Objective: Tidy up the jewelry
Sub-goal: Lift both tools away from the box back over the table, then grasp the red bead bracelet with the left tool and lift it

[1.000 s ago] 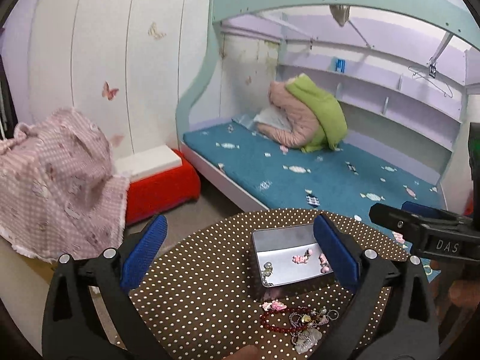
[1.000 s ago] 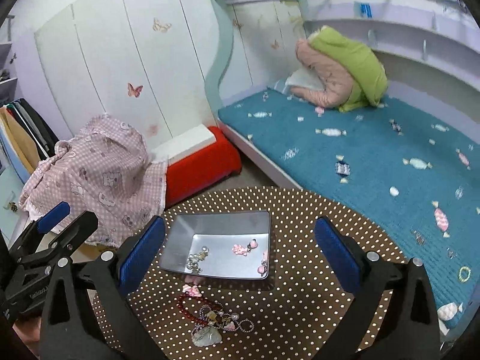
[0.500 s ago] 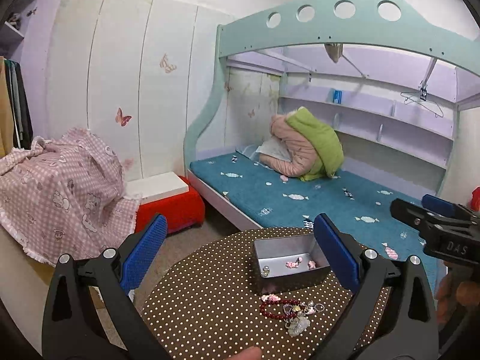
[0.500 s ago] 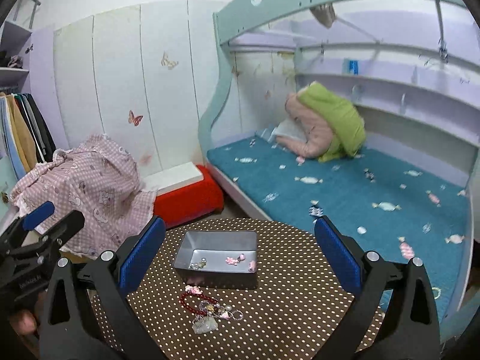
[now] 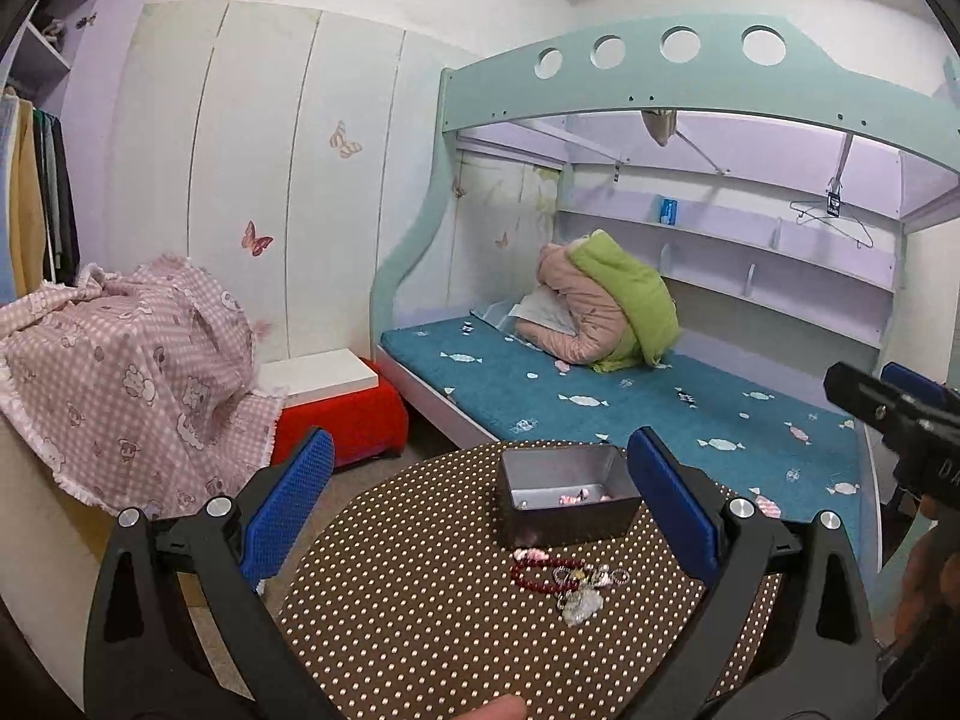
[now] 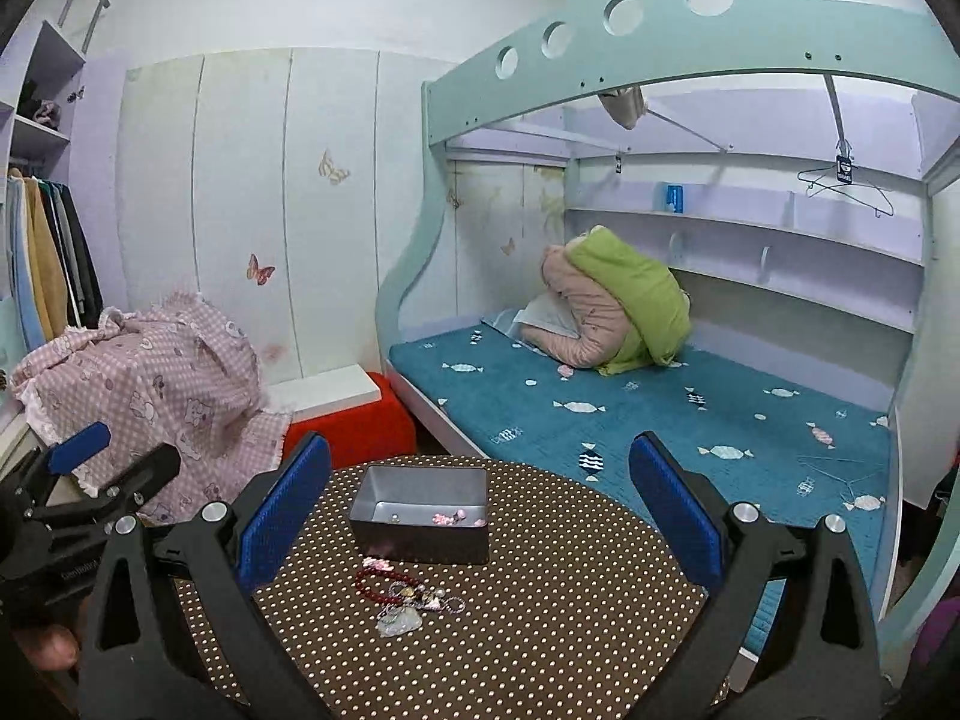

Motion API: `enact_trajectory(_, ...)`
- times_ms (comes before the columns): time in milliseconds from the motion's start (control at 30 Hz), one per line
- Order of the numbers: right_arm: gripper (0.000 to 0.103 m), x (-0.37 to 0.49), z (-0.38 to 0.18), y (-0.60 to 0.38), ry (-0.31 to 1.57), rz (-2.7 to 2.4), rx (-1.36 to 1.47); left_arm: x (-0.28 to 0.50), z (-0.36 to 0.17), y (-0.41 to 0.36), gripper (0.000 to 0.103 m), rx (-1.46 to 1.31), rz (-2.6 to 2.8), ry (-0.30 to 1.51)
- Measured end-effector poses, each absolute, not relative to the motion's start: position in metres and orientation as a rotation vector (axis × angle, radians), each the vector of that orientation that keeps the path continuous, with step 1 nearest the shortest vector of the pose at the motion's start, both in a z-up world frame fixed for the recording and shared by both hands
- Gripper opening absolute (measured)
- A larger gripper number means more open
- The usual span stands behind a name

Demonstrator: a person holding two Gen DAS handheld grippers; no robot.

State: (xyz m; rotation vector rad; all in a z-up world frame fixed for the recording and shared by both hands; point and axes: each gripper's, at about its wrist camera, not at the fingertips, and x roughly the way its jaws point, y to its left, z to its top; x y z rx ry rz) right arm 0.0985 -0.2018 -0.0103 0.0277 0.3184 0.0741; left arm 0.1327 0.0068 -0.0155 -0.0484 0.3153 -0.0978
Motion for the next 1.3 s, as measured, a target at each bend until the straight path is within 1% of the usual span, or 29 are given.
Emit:
enact_trajectory(233, 0.096, 0.090, -0.024, -0.205, 0.347, 0.060, 0.024, 0.116, -0.034, 0.015, 0.098, -0.050, -0.087, 0.334)
enact_trajectory(467, 0.096, 0.102, -0.042, -0.204, 0.418, 0.048, 0.028, 0.124, -0.052, 0.018, 0.098, -0.055, -0.076, 0.373)
enact_trajectory(733, 0.096, 0.138, -0.077, -0.204, 0.586, 0.070, 0.036, 0.157, -0.081, 0.014, 0.098, -0.036, -0.072, 0.479)
enact_trajectory(1067, 0.096, 0.184, -0.141, -0.177, 0.810, 0.170, 0.008, 0.199, -0.131, 0.010, 0.098, -0.003, -0.086, 0.630)
enact_trajectory(1167, 0.094, 0.201, -0.158, -0.172, 0.863, 0.191, 0.012, 0.209, -0.144, 0.012, 0.098, -0.010, -0.081, 0.666)
enact_trajectory(1233, 0.088, 0.210, -0.165, -0.172, 0.887, 0.198, 0.015, 0.216, -0.151, 0.013, 0.098, -0.011, -0.082, 0.684)
enact_trajectory(1267, 0.084, 0.215, -0.169, -0.171, 0.903, 0.196, 0.015, 0.218, -0.152, 0.013, 0.098, -0.012, -0.083, 0.691)
enact_trajectory(1300, 0.082, 0.218, -0.172, -0.171, 0.914, 0.196, 0.018, 0.224, -0.156, 0.013, 0.098, -0.013, -0.089, 0.703)
